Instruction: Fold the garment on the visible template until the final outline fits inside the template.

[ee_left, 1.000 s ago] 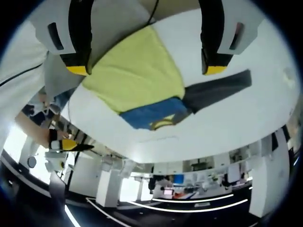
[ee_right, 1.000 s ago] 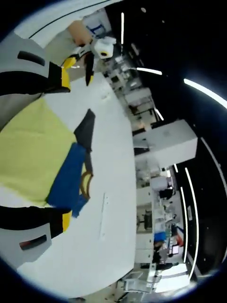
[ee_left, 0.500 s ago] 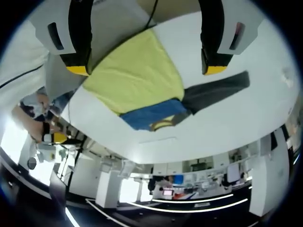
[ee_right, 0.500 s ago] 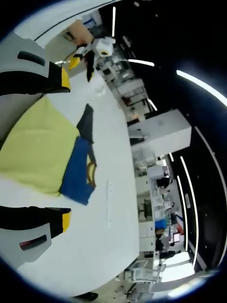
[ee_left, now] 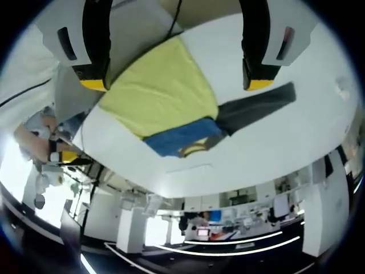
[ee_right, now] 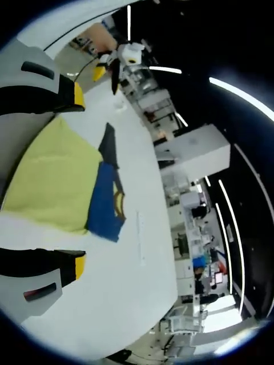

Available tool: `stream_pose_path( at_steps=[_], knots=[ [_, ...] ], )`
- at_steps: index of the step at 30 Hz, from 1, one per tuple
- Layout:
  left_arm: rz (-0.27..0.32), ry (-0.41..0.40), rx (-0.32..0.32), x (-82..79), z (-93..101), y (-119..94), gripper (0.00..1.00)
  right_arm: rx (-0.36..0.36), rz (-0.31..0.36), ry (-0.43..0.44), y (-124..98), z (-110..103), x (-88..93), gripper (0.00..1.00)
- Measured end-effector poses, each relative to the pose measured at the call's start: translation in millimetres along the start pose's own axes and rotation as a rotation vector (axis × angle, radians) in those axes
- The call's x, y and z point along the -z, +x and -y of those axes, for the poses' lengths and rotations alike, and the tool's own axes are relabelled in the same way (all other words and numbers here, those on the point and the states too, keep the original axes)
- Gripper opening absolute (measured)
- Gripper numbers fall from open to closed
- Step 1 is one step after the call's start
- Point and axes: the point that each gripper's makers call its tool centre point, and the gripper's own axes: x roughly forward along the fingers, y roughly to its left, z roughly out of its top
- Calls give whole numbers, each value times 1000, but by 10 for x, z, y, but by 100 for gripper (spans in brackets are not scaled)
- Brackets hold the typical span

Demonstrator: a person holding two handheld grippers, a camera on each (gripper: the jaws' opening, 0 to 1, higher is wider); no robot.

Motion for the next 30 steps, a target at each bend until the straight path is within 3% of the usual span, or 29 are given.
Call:
stream_pose_path(
  at_steps=[7,18,30],
  knots=[
    [-1,9,-16,-34,-95,-39,93,17,6,-2,-30,38,-17,100],
    [-27,50,-107,-91,-600,-283,93,29,26,18,-41,35,-48,100],
    [-34,64,-112,-254,-905,-347,95,53,30,34,-66,95,-44,100]
  ],
)
